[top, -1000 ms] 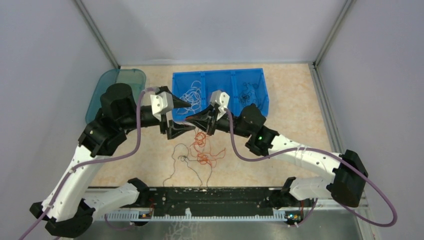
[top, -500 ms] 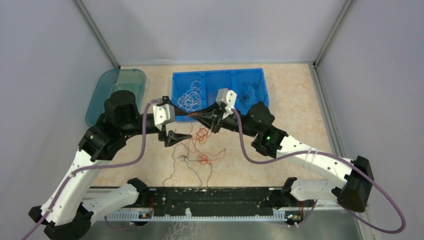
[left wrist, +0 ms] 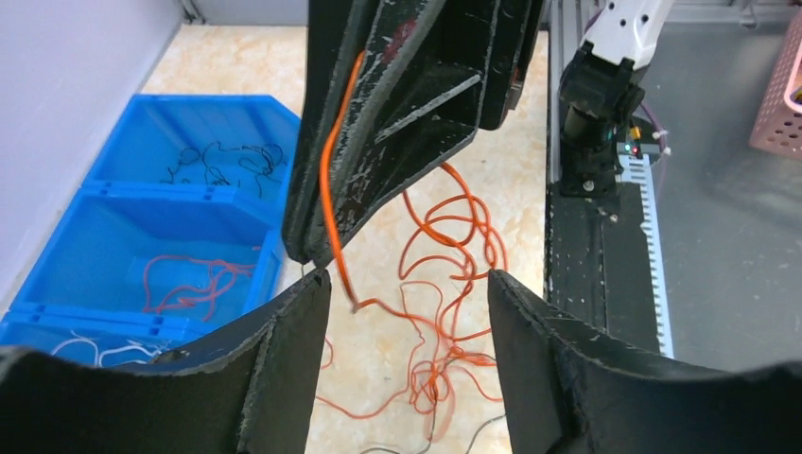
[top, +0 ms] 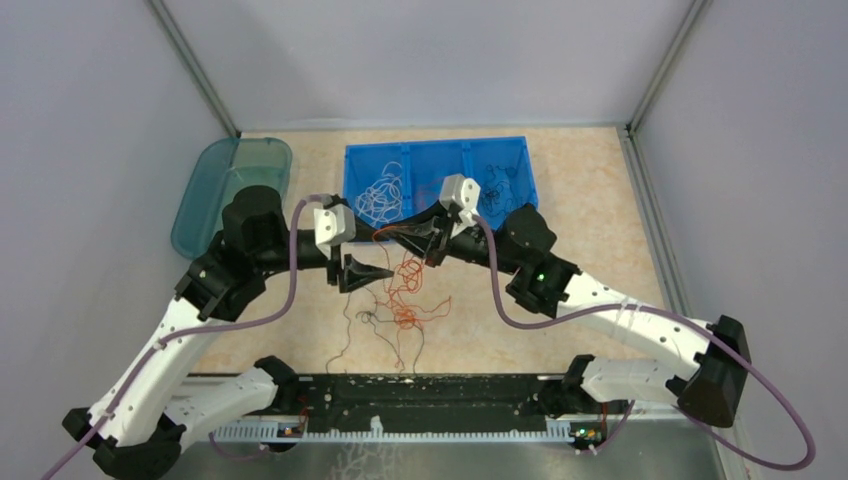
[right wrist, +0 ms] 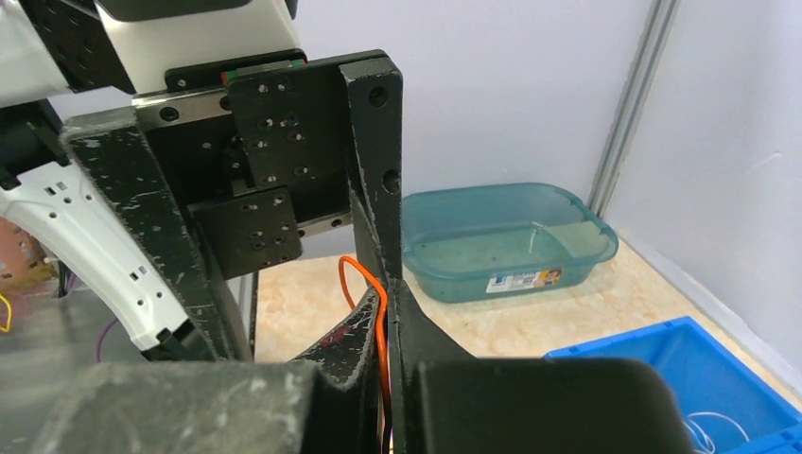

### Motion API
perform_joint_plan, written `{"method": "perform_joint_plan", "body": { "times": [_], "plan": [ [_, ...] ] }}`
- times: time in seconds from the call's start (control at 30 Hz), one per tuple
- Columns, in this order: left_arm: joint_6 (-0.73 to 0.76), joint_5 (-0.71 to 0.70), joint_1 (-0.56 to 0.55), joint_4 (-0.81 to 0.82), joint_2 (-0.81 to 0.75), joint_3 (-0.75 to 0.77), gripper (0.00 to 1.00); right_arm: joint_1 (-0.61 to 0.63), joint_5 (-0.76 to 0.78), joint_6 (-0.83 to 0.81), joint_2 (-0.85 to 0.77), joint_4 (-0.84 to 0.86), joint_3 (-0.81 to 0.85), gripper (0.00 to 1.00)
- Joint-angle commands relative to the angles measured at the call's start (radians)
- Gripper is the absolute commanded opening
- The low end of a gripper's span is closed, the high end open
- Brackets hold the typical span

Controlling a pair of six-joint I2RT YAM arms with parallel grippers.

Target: Untangle the cables

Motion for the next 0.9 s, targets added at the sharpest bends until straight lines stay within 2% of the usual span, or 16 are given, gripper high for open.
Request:
{"method": "perform_joint_plan", "body": {
  "times": [0.0, 0.03, 0.1, 0.13, 0.27, 0.33, 0.4, 0.5, 0.67, 0.77, 0.87],
  "plan": [
    [-0.073, 0.012, 0.008, 0.116, -0.002, -0.016, 0.62, -0.001, -0.012, 0.03, -0.055, 0.081, 0.034, 0.0],
    [-0.085, 0.017, 0.011, 0.135, -0.002, -0.021, 0.57, -0.001, -0.012, 0.032, -0.055, 0.081, 0.032, 0.0],
    [-0.089, 0.034, 0.014, 0.148, 0.001, -0.016, 0.33, -0.001, -0.009, 0.036, -0.059, 0.081, 0.029, 0.0],
    [-0.087, 0.036, 0.014, 0.144, 0.004, -0.009, 0.25, -0.001, -0.005, 0.037, -0.063, 0.082, 0.027, 0.0],
    [-0.075, -0.01, 0.015, 0.148, 0.0, -0.001, 0.05, -0.001, -0.004, 0.041, -0.073, 0.085, 0.02, 0.0],
    [-0.065, -0.024, 0.015, 0.162, -0.007, 0.004, 0.02, -0.001, -0.002, 0.05, -0.074, 0.083, 0.019, 0.01],
    [-0.052, -0.036, 0.015, 0.155, -0.009, 0.031, 0.0, -0.001, 0.022, 0.064, -0.084, 0.086, 0.001, 0.19],
    [0.004, -0.071, 0.014, 0.12, 0.002, 0.105, 0.0, -0.008, 0.06, 0.078, -0.111, 0.108, -0.048, 0.26],
    [0.116, -0.122, 0.015, 0.093, 0.027, 0.251, 0.0, -0.025, 0.031, 0.115, -0.114, 0.116, -0.094, 0.24],
    [0.129, -0.093, 0.015, 0.056, 0.053, 0.324, 0.0, -0.026, -0.013, 0.127, -0.081, 0.113, -0.089, 0.32],
    [0.149, -0.071, 0.015, 0.016, 0.069, 0.356, 0.0, -0.026, -0.039, 0.139, -0.058, 0.124, -0.075, 0.34]
  ]
}}
